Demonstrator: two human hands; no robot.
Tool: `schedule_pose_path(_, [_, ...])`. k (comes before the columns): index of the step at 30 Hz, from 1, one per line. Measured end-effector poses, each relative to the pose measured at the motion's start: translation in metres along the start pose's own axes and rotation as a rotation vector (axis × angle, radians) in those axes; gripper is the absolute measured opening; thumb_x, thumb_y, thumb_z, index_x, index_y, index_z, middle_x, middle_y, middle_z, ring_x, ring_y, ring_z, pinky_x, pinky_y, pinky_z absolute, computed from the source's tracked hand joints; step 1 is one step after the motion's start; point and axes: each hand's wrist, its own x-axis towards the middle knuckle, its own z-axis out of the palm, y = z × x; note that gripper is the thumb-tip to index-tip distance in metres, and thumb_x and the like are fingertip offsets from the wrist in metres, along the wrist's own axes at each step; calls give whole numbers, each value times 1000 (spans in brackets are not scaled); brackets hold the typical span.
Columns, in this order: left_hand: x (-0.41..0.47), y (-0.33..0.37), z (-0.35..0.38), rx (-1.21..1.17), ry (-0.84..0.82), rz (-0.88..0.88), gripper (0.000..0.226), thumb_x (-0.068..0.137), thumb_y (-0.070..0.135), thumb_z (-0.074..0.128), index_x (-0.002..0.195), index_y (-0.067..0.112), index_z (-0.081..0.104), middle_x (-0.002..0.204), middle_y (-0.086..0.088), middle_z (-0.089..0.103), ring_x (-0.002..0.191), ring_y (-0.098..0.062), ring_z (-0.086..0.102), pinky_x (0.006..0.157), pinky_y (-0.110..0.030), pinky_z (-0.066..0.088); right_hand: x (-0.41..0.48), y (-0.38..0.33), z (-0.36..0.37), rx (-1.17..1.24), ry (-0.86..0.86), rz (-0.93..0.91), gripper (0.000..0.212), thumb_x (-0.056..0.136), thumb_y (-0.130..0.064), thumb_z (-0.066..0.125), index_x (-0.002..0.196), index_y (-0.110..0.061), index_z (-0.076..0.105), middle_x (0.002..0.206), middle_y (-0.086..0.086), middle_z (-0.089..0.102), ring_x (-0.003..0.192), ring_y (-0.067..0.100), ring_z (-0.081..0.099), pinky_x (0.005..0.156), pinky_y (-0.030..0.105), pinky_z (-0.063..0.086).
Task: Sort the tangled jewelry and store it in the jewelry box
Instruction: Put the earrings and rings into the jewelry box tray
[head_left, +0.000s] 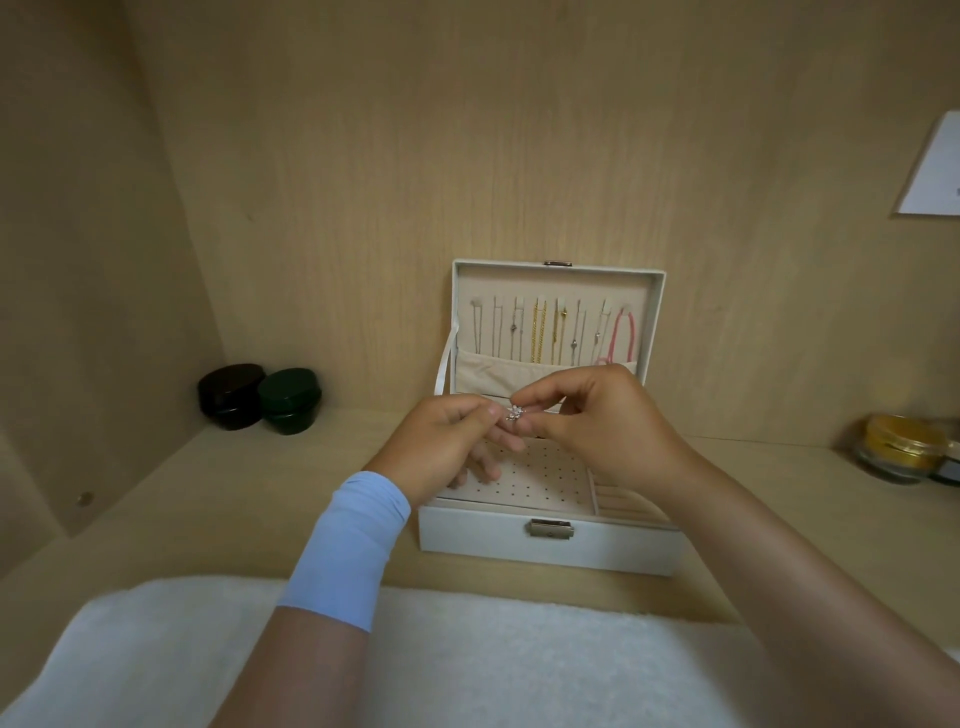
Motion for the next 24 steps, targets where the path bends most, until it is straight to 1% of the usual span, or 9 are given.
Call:
schedule_pose_path(3, [-1, -2, -7, -54, 27, -30, 25, 103, 17, 47, 98, 10, 71, 89, -5, 76, 64, -24, 63, 49, -26, 41, 3, 0, 7, 66, 14, 4, 18, 79, -17, 84, 88, -32, 79, 84, -10, 76, 54, 4, 47, 60, 22, 47])
schedule_pose_path(5, [0, -4, -10, -66, 86, -35, 14, 99, 15, 56, 102, 12, 70, 88, -5, 76, 64, -23, 63, 50, -28, 42, 5, -1, 11, 123, 18, 8, 18, 79, -13, 83, 90, -27, 80, 82, -8, 76, 62, 12, 56, 64, 26, 53])
schedule_pose_path(6, [0, -5, -10, -81, 107, -26, 12, 97, 15, 60, 103, 14, 70, 89, -5, 76, 65, -23, 65, 50, -28, 44, 7, -2, 12, 157, 14, 10, 16, 80, -12, 83, 91, -23, 80, 81, -6, 77, 66, 12, 61, 66, 24, 54])
schedule_pose_path(8, [1, -5, -12, -128, 127, 3, 12, 95, 14, 63, 103, 16, 72, 92, -5, 77, 67, -19, 67, 50, -27, 46, 10, -5, 16, 232, 6, 12, 14, 82, -7, 80, 94, -14, 80, 80, -2, 77, 68, 5, 67, 63, 16, 51])
schedule_pose_path(10, [0, -6, -14, -161, 145, 15, 12, 95, 12, 63, 101, 14, 74, 92, -2, 77, 67, -14, 66, 50, -24, 46, 15, -8, 19, 245, 15, 4, 14, 83, -6, 79, 97, -11, 79, 82, 1, 78, 67, 3, 68, 63, 15, 51])
schedule_pose_path(13, [0, -8, -18, -210, 179, 1, 12, 95, 12, 63, 98, 13, 74, 84, 1, 76, 62, -11, 60, 48, -20, 44, 22, -11, 24, 109, 4, -46, 17, 83, -15, 81, 98, -21, 79, 84, -6, 77, 57, 6, 61, 59, 18, 50])
schedule_pose_path(16, [-1, -9, -23, -182, 209, -1, 13, 95, 11, 62, 91, 15, 73, 75, 5, 73, 59, -10, 59, 46, -19, 42, 27, -15, 29, 3, -43, -115, 22, 80, -22, 83, 99, -32, 76, 84, -14, 75, 54, 16, 54, 55, 22, 50])
schedule_pose_path(21, [-3, -8, -33, -50, 173, 2, 13, 96, 15, 61, 95, 13, 74, 87, -3, 75, 60, -11, 59, 48, -18, 44, 35, -14, 27, -103, -78, -211, 17, 84, -20, 80, 92, -35, 78, 85, -18, 75, 58, 16, 63, 62, 29, 56])
schedule_pose_path(24, [-2, -12, -37, 37, 157, -10, 17, 97, 17, 59, 90, 15, 75, 84, -1, 75, 60, -12, 59, 54, -16, 45, 35, -9, 34, -151, -81, -253, 14, 86, -23, 78, 92, -36, 78, 86, -19, 74, 67, 14, 67, 69, 37, 58])
